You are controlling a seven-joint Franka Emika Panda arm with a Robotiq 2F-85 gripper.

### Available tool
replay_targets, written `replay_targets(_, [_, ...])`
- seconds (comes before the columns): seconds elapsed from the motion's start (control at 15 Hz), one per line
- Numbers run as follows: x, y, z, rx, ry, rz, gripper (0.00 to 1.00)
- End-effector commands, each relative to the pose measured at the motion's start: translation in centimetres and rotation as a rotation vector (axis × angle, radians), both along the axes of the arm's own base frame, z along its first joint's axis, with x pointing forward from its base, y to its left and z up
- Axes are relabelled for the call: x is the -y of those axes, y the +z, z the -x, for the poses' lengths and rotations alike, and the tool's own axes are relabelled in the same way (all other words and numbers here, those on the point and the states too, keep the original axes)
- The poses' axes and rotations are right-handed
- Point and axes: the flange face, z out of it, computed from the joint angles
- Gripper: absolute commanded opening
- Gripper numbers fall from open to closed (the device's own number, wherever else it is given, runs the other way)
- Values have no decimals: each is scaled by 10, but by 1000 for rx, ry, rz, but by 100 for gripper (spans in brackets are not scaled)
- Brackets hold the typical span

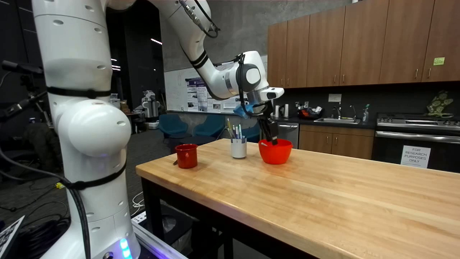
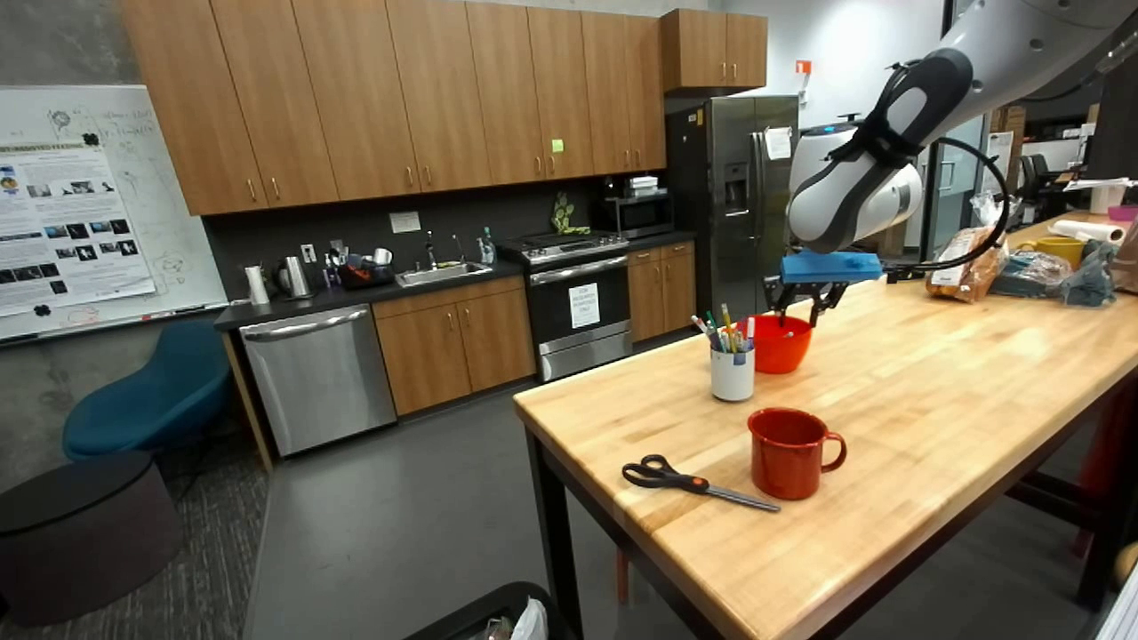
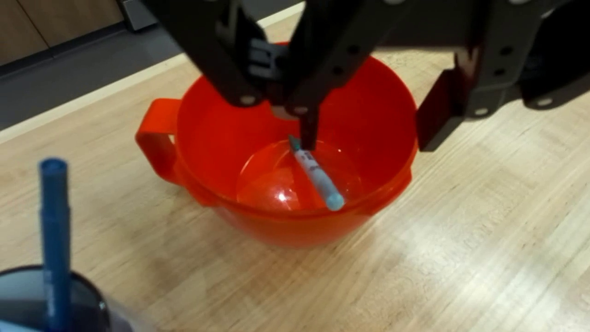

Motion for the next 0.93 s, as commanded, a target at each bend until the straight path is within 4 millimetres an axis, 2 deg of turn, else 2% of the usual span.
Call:
replay_targets(0.0, [-5,7,-1,20,49,-13,88])
replay_targets(0.13, [-9,7,-2,19,75,-25,99])
replay_targets(0.2, [-10,8,-2,16,86,-31,100])
replay_targets(0.87, [-15,1,0,-55,162,-59,100])
